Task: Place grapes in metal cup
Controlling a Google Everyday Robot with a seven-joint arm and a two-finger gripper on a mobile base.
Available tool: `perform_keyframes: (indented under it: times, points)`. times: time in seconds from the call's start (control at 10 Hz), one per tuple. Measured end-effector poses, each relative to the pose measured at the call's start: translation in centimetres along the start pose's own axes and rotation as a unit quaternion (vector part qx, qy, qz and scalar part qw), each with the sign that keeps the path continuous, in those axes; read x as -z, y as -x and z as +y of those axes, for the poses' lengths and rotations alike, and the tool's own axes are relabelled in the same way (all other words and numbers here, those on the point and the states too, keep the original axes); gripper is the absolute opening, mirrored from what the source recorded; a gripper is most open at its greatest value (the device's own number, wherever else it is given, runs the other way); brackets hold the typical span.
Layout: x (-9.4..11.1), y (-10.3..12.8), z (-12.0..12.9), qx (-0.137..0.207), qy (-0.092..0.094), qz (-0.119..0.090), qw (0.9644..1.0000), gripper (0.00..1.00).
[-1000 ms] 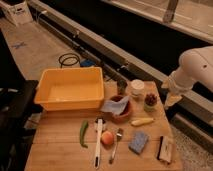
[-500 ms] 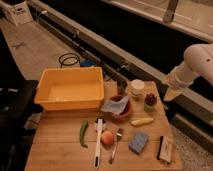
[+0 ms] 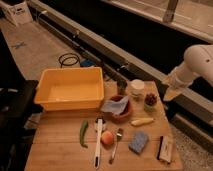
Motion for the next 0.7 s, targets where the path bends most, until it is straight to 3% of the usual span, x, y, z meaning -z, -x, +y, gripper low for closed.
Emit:
perform_keyframes:
  times: [0.4,0.7]
  points:
    - [-6.5,-1.7,0.0,-0.051,0.023,-0.010,0.9984,0.65]
    - [-8.7,-1.6,-0.1,-0.068,0.039,-0.023,0.9967,0.65]
